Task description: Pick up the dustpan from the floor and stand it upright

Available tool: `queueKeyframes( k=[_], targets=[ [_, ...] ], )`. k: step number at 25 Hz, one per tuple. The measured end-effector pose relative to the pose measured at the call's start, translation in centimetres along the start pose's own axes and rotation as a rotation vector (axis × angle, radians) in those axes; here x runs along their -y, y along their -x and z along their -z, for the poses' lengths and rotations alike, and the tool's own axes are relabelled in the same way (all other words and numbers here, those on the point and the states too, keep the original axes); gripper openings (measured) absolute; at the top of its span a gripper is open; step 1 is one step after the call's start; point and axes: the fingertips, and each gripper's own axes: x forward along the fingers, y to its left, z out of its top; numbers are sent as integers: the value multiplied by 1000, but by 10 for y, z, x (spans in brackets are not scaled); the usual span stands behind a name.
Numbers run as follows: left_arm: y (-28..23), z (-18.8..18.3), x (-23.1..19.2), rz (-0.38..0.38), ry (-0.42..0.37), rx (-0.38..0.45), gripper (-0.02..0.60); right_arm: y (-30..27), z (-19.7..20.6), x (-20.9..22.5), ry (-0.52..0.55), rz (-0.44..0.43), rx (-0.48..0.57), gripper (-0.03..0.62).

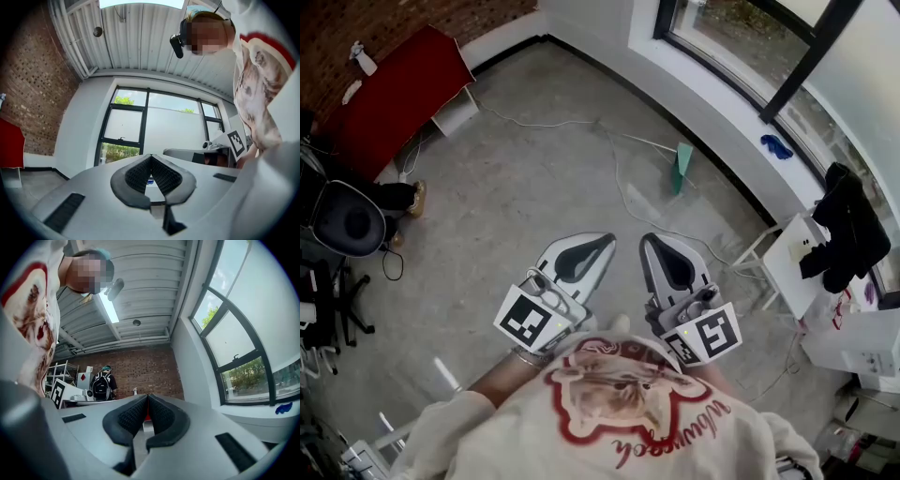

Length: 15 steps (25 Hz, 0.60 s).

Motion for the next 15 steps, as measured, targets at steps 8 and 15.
queueKeyframes(
  k=[8, 15],
  targets=[
    [-10, 5, 3, 2, 12, -8, 19, 8, 3, 15, -39, 19, -6, 26],
    [-32, 11, 10, 16, 24, -16, 18, 19, 6, 43, -96, 66, -14, 26]
  ],
)
